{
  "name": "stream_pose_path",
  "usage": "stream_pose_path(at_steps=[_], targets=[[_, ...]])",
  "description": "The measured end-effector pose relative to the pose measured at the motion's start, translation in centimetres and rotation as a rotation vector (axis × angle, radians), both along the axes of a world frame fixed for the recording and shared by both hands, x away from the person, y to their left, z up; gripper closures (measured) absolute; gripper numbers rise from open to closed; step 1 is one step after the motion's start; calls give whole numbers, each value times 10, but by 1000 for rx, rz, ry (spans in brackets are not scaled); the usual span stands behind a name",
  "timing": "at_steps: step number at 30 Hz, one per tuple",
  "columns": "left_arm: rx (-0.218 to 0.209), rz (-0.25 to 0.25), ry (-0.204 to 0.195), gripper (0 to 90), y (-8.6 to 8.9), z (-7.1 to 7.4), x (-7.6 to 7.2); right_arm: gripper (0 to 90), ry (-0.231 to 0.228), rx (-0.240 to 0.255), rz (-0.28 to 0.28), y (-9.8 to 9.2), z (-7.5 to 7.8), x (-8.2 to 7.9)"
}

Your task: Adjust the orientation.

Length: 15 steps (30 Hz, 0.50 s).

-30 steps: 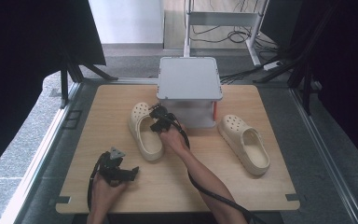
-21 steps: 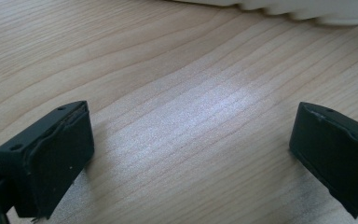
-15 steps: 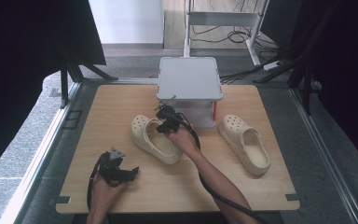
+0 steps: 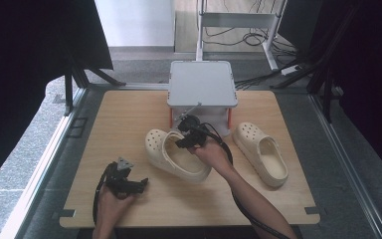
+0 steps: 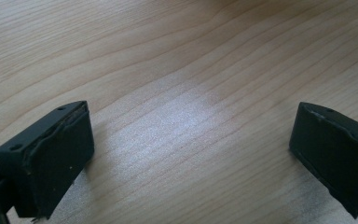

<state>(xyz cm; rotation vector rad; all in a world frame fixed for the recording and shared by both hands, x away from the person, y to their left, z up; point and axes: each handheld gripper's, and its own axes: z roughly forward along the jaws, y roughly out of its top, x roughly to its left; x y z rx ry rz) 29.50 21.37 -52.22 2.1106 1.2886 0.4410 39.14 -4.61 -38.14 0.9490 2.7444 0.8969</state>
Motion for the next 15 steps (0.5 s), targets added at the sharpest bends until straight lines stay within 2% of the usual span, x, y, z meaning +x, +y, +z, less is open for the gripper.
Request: stream_pose_path(at_steps=[4,8,10,15], targets=[[0,-1,1,0,0,0,0,774,-4,16,19,-11,7,-17],[0,-2,-1,0,0,0,0,774,-7,22,34,-22,8,-36],[-3,1,2,0,0,0,0,774,-4,29,39,-28,5,-46],[-2,-1,2,0,0,0,0,774,15,45,41,-43,-14,-68]])
